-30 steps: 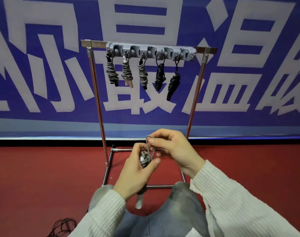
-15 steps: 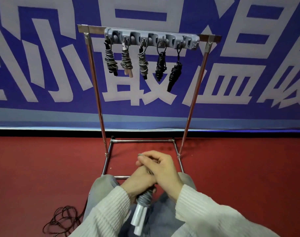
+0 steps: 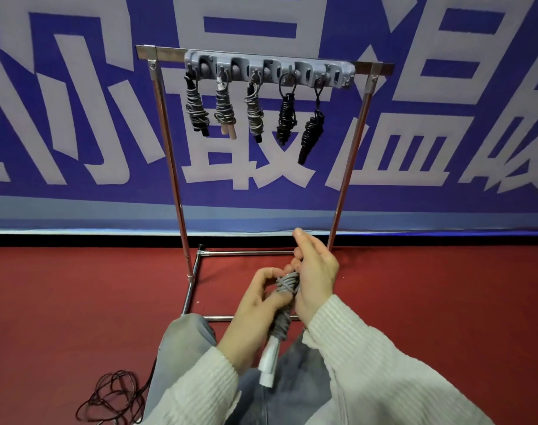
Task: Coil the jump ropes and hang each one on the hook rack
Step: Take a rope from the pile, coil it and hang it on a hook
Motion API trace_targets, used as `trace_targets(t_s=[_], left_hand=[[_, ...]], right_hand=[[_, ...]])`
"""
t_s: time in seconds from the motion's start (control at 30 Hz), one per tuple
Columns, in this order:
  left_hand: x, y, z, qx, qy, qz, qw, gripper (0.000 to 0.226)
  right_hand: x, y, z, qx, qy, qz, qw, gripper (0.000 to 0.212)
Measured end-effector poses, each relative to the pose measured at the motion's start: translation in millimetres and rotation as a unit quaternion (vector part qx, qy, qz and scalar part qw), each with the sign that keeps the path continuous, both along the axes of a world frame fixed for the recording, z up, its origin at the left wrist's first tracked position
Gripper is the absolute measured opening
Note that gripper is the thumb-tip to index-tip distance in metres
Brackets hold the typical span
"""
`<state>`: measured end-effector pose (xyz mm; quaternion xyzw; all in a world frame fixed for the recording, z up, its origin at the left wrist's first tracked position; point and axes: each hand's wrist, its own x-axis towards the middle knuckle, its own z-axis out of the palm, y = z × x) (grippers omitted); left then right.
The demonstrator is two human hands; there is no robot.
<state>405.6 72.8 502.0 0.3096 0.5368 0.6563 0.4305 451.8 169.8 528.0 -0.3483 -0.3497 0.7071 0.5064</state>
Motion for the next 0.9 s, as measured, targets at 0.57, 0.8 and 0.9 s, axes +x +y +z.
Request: trace_targets(t_s=[0.57, 0.8, 0.9], left_hand=[[5.5, -9.5, 15.9, -0.028, -0.099, 0.017, 0.995, 0.04], [5.1, -4.0, 10.4, -0.055, -0.02, 0.044, 0.997, 0.024], [4.3, -5.7, 11.6, -0.036, 0.01, 0.034, 0.999, 0.028]], right_hand=[[13.1, -8.4, 4.8, 0.254, -0.084, 0.06, 0.962, 0.01], [5.6, -9.9, 2.1, 0.179, -0.046, 0.057, 0.981, 0.01], [0.0, -10.1, 0.1, 0.162, -0.036, 0.046, 0.985, 0.006]])
